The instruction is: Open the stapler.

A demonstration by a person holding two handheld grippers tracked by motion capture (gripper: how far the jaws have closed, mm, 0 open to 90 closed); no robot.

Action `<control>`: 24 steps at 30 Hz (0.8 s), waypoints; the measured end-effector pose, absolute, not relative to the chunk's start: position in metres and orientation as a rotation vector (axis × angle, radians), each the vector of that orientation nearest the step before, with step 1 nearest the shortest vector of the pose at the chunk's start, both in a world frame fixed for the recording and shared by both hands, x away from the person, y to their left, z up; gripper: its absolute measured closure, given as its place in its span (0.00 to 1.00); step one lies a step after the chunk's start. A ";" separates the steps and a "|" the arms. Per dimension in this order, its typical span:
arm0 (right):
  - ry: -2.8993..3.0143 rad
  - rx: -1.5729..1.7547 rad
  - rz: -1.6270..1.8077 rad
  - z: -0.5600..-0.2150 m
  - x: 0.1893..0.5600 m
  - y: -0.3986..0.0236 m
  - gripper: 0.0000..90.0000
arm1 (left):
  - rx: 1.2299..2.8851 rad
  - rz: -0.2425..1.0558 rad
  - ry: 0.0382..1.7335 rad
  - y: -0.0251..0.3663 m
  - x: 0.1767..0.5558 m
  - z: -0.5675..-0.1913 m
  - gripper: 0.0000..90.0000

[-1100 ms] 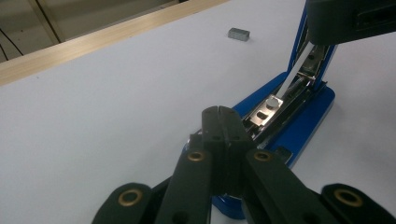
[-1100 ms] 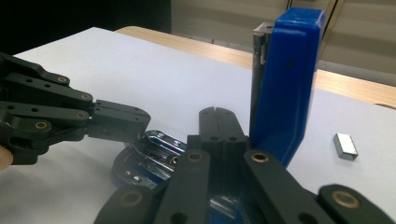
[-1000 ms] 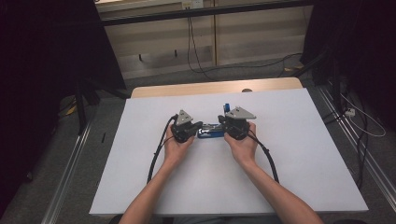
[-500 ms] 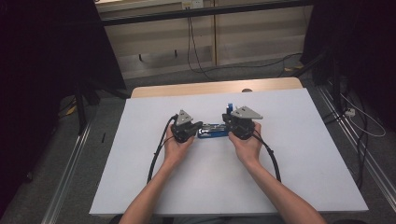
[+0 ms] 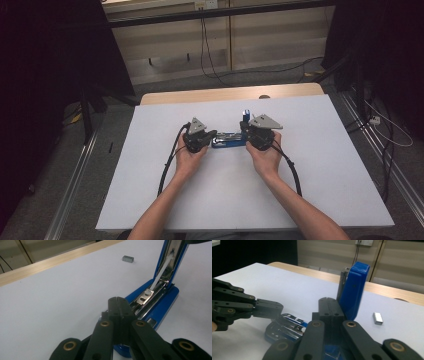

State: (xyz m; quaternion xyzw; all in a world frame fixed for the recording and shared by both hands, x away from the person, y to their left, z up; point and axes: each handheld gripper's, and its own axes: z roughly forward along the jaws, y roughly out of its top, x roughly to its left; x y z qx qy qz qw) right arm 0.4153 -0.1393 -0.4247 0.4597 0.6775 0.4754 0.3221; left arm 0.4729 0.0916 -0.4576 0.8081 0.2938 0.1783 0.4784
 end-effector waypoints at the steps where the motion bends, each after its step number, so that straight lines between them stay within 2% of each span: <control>1: 1.780 1.207 1.252 -0.424 0.416 -0.141 1.00 | 1.968 0.431 0.721 0.092 0.473 -0.458 1.00; 24: 1.724 1.205 1.215 -0.419 0.420 -0.128 1.00 | 1.977 0.442 0.705 0.091 0.473 -0.458 1.00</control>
